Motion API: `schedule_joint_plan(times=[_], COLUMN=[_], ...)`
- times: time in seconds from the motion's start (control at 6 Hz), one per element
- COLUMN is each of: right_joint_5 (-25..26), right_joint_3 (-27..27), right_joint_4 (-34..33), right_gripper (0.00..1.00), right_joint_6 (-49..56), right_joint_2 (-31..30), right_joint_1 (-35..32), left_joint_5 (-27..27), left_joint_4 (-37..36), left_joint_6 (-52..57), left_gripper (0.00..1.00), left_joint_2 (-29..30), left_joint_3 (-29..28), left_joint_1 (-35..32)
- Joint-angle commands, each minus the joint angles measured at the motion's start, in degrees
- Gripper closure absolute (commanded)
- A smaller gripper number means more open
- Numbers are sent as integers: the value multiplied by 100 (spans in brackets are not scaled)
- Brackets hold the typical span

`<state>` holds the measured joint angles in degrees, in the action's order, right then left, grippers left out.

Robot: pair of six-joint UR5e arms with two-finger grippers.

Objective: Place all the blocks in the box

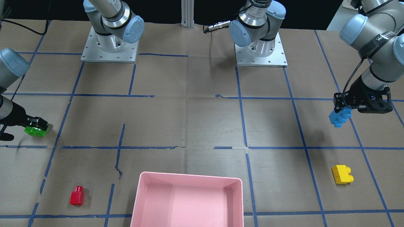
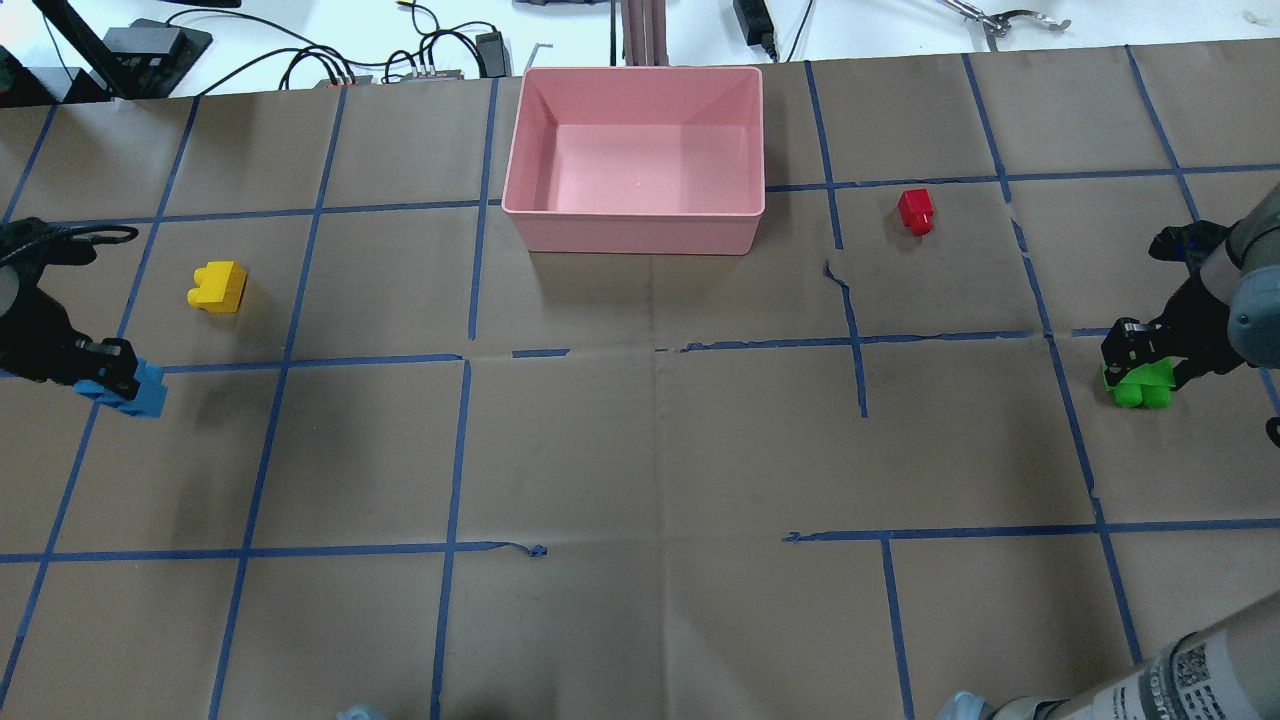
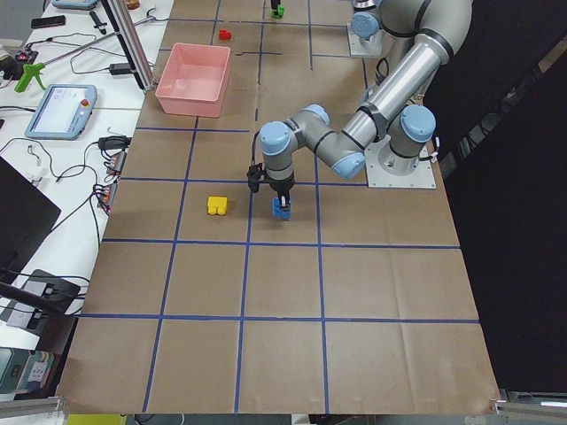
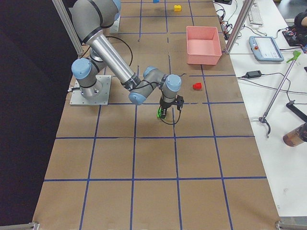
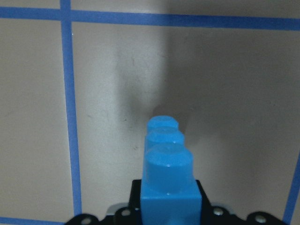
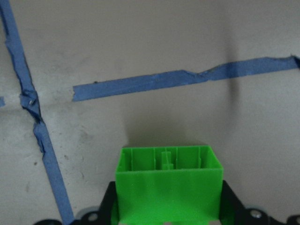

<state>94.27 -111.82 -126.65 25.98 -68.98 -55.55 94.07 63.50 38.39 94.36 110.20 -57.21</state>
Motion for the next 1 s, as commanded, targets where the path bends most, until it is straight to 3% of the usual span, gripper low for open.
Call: schedule_joint_plan(times=[0.0, 0.17, 0.33, 0.67, 0.83], right_joint_5=[4, 4, 48, 57, 48], right_joint_3=[72, 343, 954, 2762, 3398], right_joint_4=[17, 104, 575, 2765, 3525], right_gripper=[64, 62, 60, 60, 60], right_joint_6=[-14, -83, -102, -442, -558], right_joint_2=[-45, -115, -133, -124, -98], right_joint_1=[0, -9, -70, -507, -719], left_joint_5=[-265, -510, -495, -451, -460], left_joint_4=[607, 854, 883, 1041, 1163], left_joint_6=[-42, -51, -312, -1636, -2398], left_gripper=[86, 85, 83, 83, 83], left_joint_2=[3, 178, 580, 1389, 1871], left_joint_3=[-768, -1181, -1733, -2753, -3359], left_joint_1=[-858, -1323, -1893, -2616, -2941])
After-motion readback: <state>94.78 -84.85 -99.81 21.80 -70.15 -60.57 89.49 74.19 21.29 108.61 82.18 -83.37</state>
